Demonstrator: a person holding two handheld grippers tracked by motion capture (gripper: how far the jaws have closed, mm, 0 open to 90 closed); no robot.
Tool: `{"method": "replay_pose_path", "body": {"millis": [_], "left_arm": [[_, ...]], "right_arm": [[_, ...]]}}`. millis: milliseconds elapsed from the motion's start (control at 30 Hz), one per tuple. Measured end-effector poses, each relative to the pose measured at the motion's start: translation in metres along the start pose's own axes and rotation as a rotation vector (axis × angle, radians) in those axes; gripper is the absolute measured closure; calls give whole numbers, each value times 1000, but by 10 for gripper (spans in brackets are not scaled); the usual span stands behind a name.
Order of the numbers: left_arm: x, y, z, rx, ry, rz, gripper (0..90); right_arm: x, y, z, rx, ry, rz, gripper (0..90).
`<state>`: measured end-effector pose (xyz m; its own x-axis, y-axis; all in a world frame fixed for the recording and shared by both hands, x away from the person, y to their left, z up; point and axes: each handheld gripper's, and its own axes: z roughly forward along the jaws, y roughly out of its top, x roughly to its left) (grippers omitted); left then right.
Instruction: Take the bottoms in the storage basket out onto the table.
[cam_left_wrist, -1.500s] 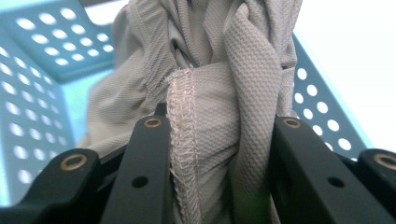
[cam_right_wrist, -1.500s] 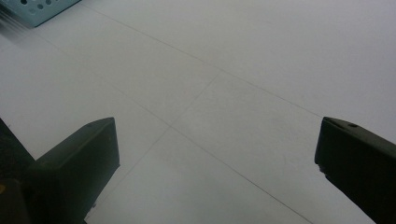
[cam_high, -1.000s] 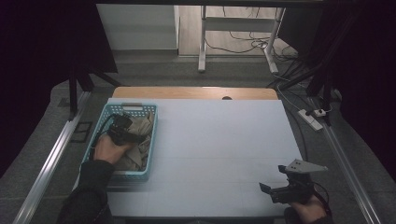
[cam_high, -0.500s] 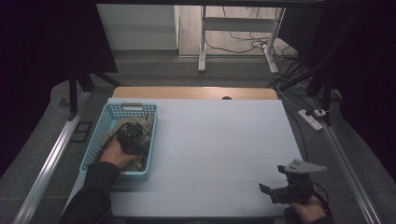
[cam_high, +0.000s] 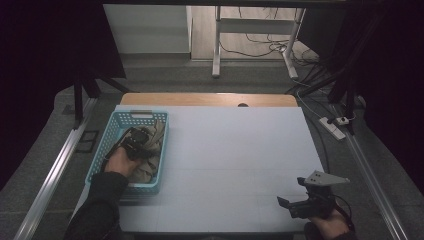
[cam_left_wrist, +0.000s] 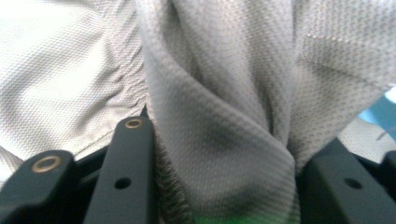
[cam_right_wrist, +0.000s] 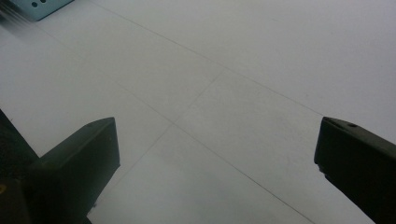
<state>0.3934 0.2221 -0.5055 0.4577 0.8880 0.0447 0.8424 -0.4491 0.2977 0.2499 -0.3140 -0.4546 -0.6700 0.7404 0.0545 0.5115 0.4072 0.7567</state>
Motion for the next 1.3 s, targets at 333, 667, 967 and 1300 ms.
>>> {"method": "replay_pose_path", "body": {"millis": [333,667,967,1300], "left_arm": [[24,-11,-26,-184,-139,-132,615],[30,-13,-55,-286,-192,-179,616],[29,-9,-80,-357,-211,-176,615],[20,3,-116,-417,-207,-132,614]], "right_arm": [[0,0,0,-4,0,3,0],[-1,0,-1,-10,2,11,0],[-2,0,-1,-11,1,17,0],[-2,0,0,-10,5,17,0]]}}
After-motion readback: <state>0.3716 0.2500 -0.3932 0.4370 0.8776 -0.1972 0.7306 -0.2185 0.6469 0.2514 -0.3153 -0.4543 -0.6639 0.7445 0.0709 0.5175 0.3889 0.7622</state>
